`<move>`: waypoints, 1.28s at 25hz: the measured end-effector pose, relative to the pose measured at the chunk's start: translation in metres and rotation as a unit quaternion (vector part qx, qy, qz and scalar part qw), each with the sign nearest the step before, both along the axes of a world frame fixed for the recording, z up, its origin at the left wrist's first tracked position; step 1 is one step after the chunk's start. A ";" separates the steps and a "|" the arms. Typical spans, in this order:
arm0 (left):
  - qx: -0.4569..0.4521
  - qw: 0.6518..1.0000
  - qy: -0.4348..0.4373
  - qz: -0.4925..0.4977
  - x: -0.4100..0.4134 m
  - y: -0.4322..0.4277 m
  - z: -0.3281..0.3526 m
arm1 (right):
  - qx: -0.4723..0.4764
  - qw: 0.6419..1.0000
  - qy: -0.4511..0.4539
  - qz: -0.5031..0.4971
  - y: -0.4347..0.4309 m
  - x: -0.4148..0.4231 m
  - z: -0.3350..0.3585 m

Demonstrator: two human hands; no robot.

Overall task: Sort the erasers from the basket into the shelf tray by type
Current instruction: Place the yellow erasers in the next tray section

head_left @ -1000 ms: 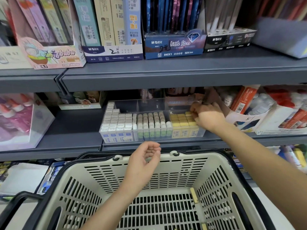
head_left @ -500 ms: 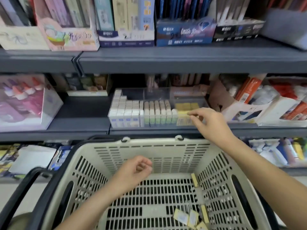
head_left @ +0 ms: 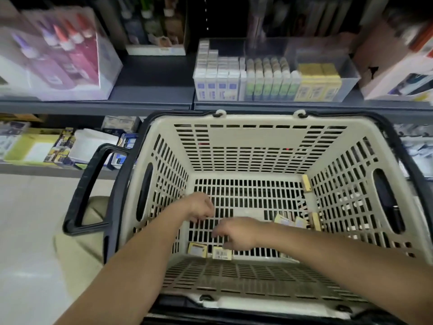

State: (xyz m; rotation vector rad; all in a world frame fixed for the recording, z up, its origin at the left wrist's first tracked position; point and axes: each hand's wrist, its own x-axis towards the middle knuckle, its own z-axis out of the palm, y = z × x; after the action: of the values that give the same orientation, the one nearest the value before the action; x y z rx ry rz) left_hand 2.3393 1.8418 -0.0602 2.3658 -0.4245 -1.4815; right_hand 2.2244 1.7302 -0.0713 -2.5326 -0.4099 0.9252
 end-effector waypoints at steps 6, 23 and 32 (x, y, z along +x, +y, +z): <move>0.188 0.947 0.111 -0.235 -0.008 0.011 -0.021 | -0.034 0.999 0.028 0.031 -0.001 -0.018 -0.027; -0.128 0.907 0.354 0.188 -0.011 -0.012 -0.004 | 0.268 0.864 0.145 -0.400 -0.075 0.006 0.029; -0.244 0.839 0.422 0.241 -0.018 -0.031 0.003 | 0.335 0.801 0.096 -0.486 -0.091 0.006 0.041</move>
State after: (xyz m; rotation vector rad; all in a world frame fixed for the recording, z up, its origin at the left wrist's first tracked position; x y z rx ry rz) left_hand 2.3215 1.8109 -0.0568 1.1317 0.0358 -1.6995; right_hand 2.2309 1.6391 -0.0305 -1.5906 0.5301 0.4652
